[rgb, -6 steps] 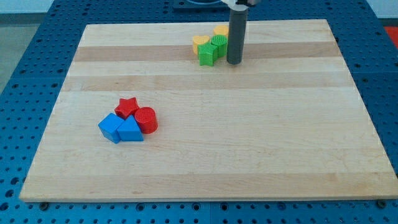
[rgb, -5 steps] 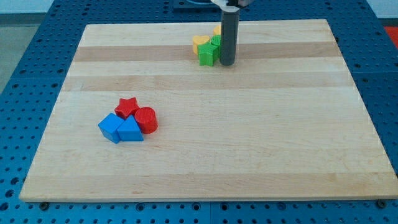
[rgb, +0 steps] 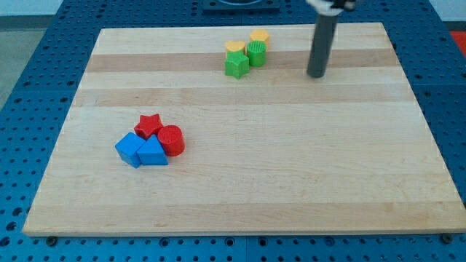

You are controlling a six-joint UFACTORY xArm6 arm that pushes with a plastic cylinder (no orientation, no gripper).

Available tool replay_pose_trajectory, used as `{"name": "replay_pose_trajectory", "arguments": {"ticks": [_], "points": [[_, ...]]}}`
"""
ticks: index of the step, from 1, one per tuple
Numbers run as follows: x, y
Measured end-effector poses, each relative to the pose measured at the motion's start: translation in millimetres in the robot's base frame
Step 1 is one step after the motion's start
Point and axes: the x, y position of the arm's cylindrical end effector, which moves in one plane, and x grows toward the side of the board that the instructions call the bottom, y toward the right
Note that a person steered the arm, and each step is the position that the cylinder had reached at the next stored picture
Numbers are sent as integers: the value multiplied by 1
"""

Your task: Point at the yellow hexagon

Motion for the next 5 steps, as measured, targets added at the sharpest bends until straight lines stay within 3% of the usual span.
{"name": "replay_pose_trajectory", "arguments": {"ticks": [1, 2, 3, 5], "points": [[-16, -2], [-84, -33], [-124, -61], [-123, -91]]}}
